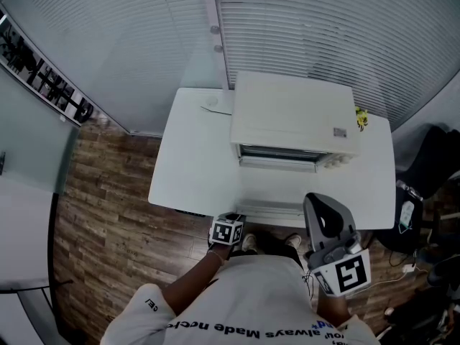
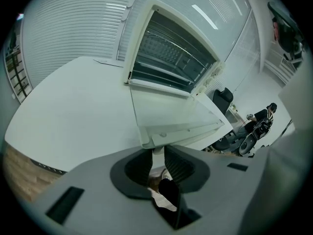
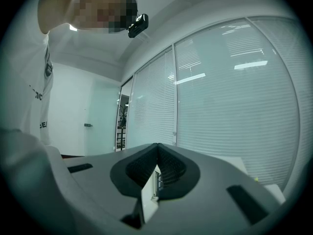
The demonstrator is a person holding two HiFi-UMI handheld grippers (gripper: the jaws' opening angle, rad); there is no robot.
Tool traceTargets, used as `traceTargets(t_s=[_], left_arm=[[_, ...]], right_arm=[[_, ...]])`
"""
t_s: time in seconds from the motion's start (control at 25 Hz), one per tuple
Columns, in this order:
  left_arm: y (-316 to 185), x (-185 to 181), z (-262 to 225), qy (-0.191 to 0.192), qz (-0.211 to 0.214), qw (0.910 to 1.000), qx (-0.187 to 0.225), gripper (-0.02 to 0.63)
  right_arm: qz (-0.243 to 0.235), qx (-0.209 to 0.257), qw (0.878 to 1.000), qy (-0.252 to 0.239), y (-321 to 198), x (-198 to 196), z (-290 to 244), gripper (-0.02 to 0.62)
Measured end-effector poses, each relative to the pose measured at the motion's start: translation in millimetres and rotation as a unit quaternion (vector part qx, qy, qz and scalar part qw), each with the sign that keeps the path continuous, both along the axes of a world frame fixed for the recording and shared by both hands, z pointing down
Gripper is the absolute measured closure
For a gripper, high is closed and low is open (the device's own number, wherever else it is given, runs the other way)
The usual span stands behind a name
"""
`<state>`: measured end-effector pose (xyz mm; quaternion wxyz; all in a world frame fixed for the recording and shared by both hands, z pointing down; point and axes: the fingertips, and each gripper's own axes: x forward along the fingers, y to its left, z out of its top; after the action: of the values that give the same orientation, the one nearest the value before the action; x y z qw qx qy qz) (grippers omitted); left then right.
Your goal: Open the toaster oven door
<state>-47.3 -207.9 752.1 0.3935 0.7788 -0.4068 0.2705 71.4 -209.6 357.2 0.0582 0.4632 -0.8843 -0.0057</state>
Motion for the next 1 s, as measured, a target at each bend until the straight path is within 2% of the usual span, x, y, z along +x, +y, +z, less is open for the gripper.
traceTargets(t_s=[0.64,1.0], left_arm=[[3,-1,15,-0.016,0.002,0.9998,-0.013,0.514],[12,-1,7,-0.006,-0.006,0.9999,-0.012,0.514]], right_arm=[[0.007,-0.002,1.000,0.000,-1,9,0,0.588],[0.013,-0.005,1.000,0.000,2,13,4,0.588]])
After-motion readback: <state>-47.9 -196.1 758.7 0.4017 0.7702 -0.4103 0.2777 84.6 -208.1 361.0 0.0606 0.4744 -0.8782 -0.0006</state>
